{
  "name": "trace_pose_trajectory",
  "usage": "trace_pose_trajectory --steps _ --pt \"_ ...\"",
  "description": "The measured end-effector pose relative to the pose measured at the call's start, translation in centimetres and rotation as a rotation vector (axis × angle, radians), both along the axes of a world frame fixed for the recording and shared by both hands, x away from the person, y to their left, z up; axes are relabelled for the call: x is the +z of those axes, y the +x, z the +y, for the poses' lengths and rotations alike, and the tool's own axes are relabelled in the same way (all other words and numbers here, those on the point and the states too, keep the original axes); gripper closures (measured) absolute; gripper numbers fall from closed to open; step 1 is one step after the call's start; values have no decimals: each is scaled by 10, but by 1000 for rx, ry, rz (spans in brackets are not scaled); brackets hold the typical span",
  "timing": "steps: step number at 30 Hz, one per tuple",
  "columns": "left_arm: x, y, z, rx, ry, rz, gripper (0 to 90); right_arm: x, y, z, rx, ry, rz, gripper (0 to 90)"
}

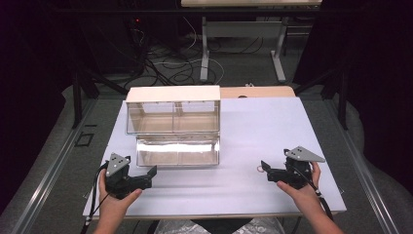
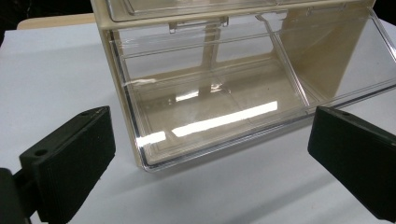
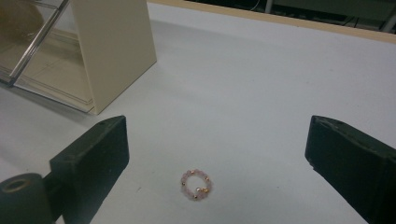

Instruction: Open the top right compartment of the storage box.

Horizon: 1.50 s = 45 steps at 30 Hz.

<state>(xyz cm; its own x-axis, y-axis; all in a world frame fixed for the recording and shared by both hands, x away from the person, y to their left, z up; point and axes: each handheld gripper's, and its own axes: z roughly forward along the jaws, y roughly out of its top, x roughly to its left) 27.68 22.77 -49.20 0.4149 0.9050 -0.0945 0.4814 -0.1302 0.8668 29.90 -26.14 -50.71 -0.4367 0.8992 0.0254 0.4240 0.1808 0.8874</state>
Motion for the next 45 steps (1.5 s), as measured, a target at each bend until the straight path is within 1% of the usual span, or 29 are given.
trace_pose_trajectory --steps 3,5,9,12,14,15,17,18,19,21,24,26,28,30,33,36,41,43,44,45 --pt "1 0 2 2 -15 -2 24 0 0 2 12 0 2 66" --pt "3 -1 3 2 -27 -4 31 -1 1 2 17 -11 4 68" --pt "5 -3 5 3 -33 -6 50 -2 1 3 14 -10 13 76" --pt "7 -4 6 6 -42 10 70 -2 1 3 12 -5 15 85" --pt "8 -4 7 7 -47 19 90 -3 2 3 21 -8 16 85" --pt "9 -4 7 7 -49 25 93 -3 2 4 19 -3 23 86" --pt "11 -4 8 7 -60 37 94 -3 2 4 23 -7 21 86" --pt "12 -4 8 12 -64 37 93 -3 2 4 21 -2 24 86" --pt "14 -5 9 18 -67 42 92 -2 2 4 22 -11 13 86" --pt "20 -5 12 22 -71 34 91 -1 1 3 14 -8 11 87" --pt "29 -6 16 21 -83 26 91 -1 0 3 17 -6 7 98" --pt "34 -6 18 13 -75 21 91 -1 0 3 14 -5 5 98" --pt "37 -5 18 -3 -45 21 86 -1 0 3 16 -5 11 98" --pt "40 -5 17 -4 -25 14 88 -1 0 4 11 -3 12 98" --pt "43 -3 16 -11 -5 21 158 -1 0 4 10 -1 15 101" --pt "47 -1 14 -27 16 24 176 -1 1 4 10 -3 10 106" --pt "55 0 13 -41 42 17 265 -2 1 4 2 -1 12 106" --pt "58 1 13 -50 46 19 295 -2 1 3 1 -1 13 111" --pt "59 2 12 -53 31 24 313 -2 1 3 1 -2 12 114" --pt "60 2 12 -59 34 26 327 -2 1 3 0 -2 12 115"
